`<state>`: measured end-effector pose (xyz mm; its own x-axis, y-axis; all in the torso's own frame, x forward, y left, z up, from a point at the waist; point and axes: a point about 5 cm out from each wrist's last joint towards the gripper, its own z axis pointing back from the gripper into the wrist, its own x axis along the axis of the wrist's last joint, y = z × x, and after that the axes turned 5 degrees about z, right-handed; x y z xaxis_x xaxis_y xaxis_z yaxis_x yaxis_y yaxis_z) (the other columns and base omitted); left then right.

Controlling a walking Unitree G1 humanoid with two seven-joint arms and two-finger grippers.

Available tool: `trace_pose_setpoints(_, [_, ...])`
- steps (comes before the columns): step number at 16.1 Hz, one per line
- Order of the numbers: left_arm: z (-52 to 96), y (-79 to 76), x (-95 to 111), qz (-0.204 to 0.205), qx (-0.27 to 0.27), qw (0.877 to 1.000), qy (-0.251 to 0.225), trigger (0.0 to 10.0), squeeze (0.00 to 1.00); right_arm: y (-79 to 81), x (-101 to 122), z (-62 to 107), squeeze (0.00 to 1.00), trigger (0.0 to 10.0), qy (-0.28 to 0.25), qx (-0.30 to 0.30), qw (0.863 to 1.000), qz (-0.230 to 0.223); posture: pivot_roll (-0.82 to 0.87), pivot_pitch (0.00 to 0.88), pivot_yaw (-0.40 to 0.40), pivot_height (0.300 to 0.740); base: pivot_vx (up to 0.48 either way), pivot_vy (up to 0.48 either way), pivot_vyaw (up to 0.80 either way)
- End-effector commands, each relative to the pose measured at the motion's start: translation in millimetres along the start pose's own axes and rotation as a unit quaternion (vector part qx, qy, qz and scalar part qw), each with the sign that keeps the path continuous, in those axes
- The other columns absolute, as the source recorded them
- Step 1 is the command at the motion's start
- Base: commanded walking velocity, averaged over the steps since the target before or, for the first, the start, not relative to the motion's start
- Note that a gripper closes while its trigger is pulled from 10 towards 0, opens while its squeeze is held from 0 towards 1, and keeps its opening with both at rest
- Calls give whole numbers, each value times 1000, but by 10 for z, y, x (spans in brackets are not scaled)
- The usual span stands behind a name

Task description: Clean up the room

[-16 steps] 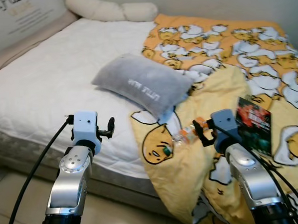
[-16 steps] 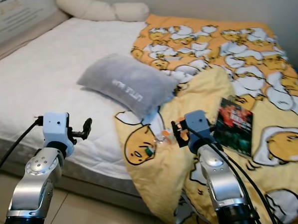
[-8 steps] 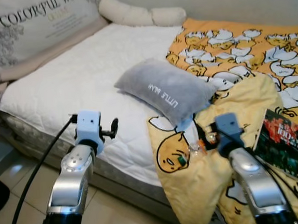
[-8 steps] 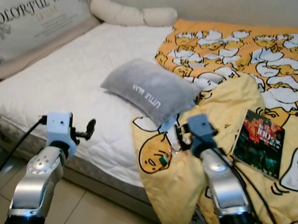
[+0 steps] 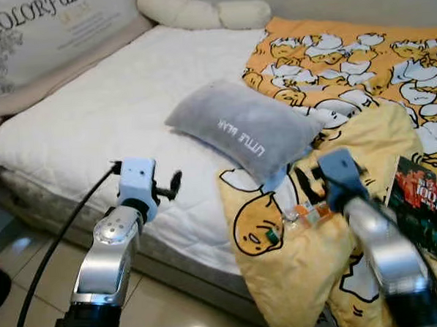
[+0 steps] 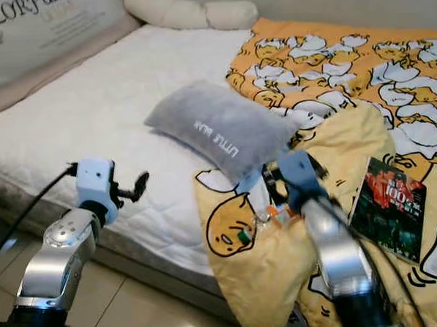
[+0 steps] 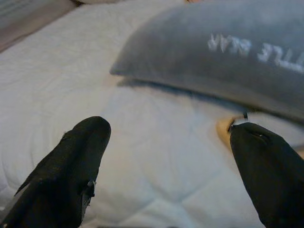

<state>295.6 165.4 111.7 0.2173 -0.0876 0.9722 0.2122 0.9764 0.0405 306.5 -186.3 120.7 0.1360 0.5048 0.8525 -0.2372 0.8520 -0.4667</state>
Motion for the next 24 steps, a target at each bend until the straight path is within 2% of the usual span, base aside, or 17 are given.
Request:
trace_pose_setpoints(1, [1,19,-4,-10,-18,1000,6,10000,0,-42,55,-72,1000,10000,-4,42,999,33,-36,0,71,740,0,0,0])
trace_pose_setpoints(4, [29,25,-27,-37,-64,997,22,10000,0,-278,104,-221,1000,10000,31,134,981,138,-20,0,58,740,0,0,0])
trace_pose_setpoints(5, [43,74,-27,-61,-74,995,30,10000,0,-396,115,-275,1000,10000,58,179,963,193,-10,0,56,740,0,0,0])
trace_pose_setpoints(6, [48,111,-18,-69,-75,994,32,10000,0,-451,122,-303,769,10000,71,197,952,223,-8,0,56,740,0,0,0])
trace_pose_setpoints(7, [53,151,-2,-75,-77,994,33,10000,0,-508,126,-347,0,10000,92,218,936,260,-3,0,56,740,0,0,0])
trace_pose_setpoints(8, [72,238,35,-87,-83,992,36,10000,0,-563,106,-405,0,10000,131,256,901,324,14,0,59,740,0,0,0])
trace_pose_setpoints(10, [105,281,56,-96,-94,990,40,10000,0,-535,56,-438,0,10000,161,287,873,361,25,0,65,740,0,0,0])
trace_pose_setpoints(11, [134,292,53,-102,-106,988,47,10000,0,-469,-5,-467,0,10000,184,308,848,390,33,0,68,740,0,0,0])
trace_pose_setpoints(14, [203,269,35,-114,-139,982,62,10000,0,-360,-103,-489,0,10000,209,336,808,438,53,0,76,740,0,0,0])
trace_pose_setpoints(15, [255,256,33,-122,-159,977,70,10000,0,-284,-166,-498,82,10000,228,364,777,461,65,0,82,740,0,0,0])
trace_pose_setpoints(16, [269,257,33,-125,-163,976,72,10000,0,-261,-192,-496,306,10000,233,372,765,471,68,0,82,740,0,0,0])
trace_pose_setpoints(17, [281,258,32,-127,-165,975,73,10000,0,-249,-224,-489,455,10000,239,374,756,481,72,0,83,740,0,0,0])
trace_pose_setpoints(18, [285,259,34,-127,-165,975,74,10000,0,-241,-246,-488,455,10000,242,374,749,490,73,0,83,740,0,0,0])
trace_pose_setpoints(19, [290,259,36,-128,-167,975,75,10000,0,-234,-260,-488,0,10000,245,375,741,500,77,0,82,740,0,0,0])
trace_pose_setpoints(21, [302,254,39,-130,-170,974,77,10000,0,-230,-260,-498,0,10000,247,373,729,517,82,0,79,740,0,0,0])
trace_pose_setpoints(23, [318,254,40,-130,-171,974,79,10000,0,-231,-153,-560,0,10000,224,351,745,521,84,0,75,740,0,0,0])
trace_pose_setpoints(24, [322,257,37,-130,-170,974,79,10000,0,-234,-52,-607,0,10000,202,331,762,519,83,0,73,740,0,0,0])
